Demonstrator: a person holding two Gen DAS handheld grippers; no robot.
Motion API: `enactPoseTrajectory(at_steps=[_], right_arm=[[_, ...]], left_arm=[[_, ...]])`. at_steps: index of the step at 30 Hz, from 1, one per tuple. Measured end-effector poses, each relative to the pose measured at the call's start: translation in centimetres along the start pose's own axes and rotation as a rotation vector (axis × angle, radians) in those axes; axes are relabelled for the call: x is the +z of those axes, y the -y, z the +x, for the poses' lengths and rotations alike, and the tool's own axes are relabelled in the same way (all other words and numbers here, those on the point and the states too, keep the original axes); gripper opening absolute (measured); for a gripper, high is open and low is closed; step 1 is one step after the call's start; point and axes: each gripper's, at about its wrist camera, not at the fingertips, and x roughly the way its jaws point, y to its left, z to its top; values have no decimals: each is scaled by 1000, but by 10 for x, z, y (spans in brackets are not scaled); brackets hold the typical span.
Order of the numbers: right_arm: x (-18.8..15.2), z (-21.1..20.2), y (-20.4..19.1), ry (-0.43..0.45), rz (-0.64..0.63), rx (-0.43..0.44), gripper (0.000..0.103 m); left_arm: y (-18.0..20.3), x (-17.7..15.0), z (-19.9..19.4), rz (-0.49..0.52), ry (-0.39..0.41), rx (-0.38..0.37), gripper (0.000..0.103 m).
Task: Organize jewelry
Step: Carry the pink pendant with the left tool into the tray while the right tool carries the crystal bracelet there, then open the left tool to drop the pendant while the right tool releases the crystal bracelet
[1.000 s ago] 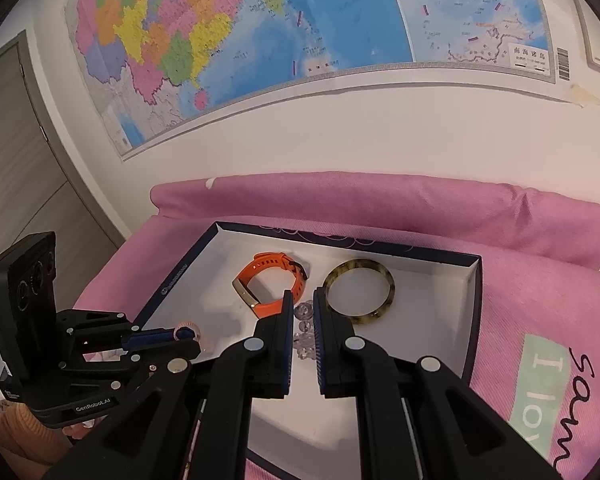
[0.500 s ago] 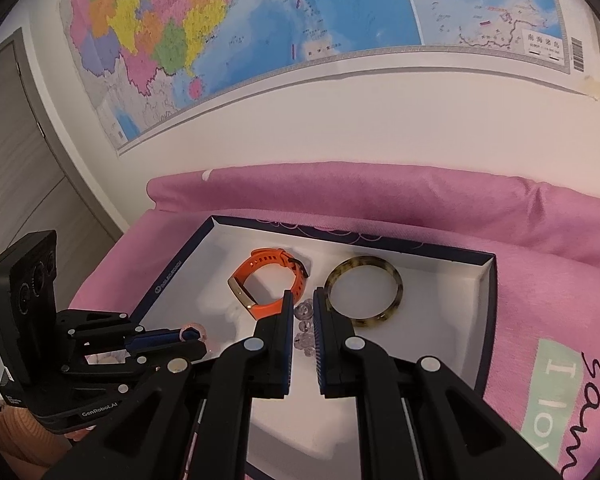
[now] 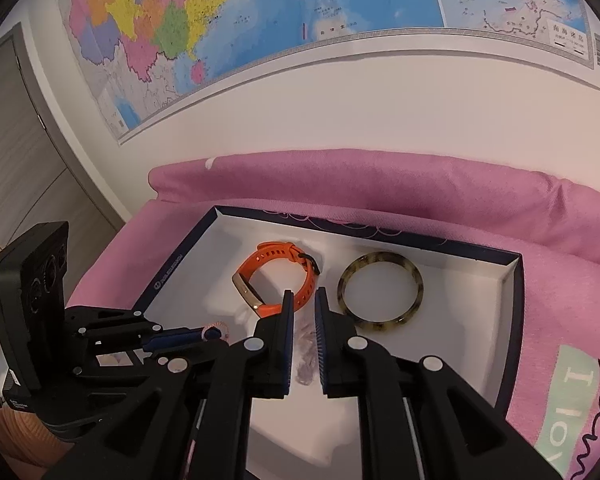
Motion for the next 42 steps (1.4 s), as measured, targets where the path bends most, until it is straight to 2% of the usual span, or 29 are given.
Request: enactPoseTrajectory(at_steps=[2, 7, 16, 22, 28, 34, 39, 41, 42], right_arm=[[-1, -2, 0, 4, 5, 1, 16], [-3, 0, -14, -19, -34, 34, 16], [-10, 31, -40, -133, -75, 113, 16], [-5, 46, -37, -161, -36, 109, 16], [0, 49, -27, -146, 7, 68, 16], [0, 38, -25, -109, 17, 71, 28], [0, 14, -24, -59, -6, 44, 32], [-2, 3, -20, -37, -10, 25, 41], [-2, 1, -19, -29, -9, 18, 42]], left_arm=[[-1, 1, 2, -7, -3, -1, 11], [-4, 0, 3, -19, -6, -6, 11], [-7, 0, 4, -24, -8, -6, 12], [-9, 1, 6, -29, -13, -9, 12], [-11, 1, 6, -26, -14, -8, 12], [-8, 5, 9, -20, -17, -1, 12], [-3, 9, 8, -11, -13, 2, 12], [-4, 10, 6, -12, -9, 1, 12], [-4, 11, 6, -13, -5, -2, 12]])
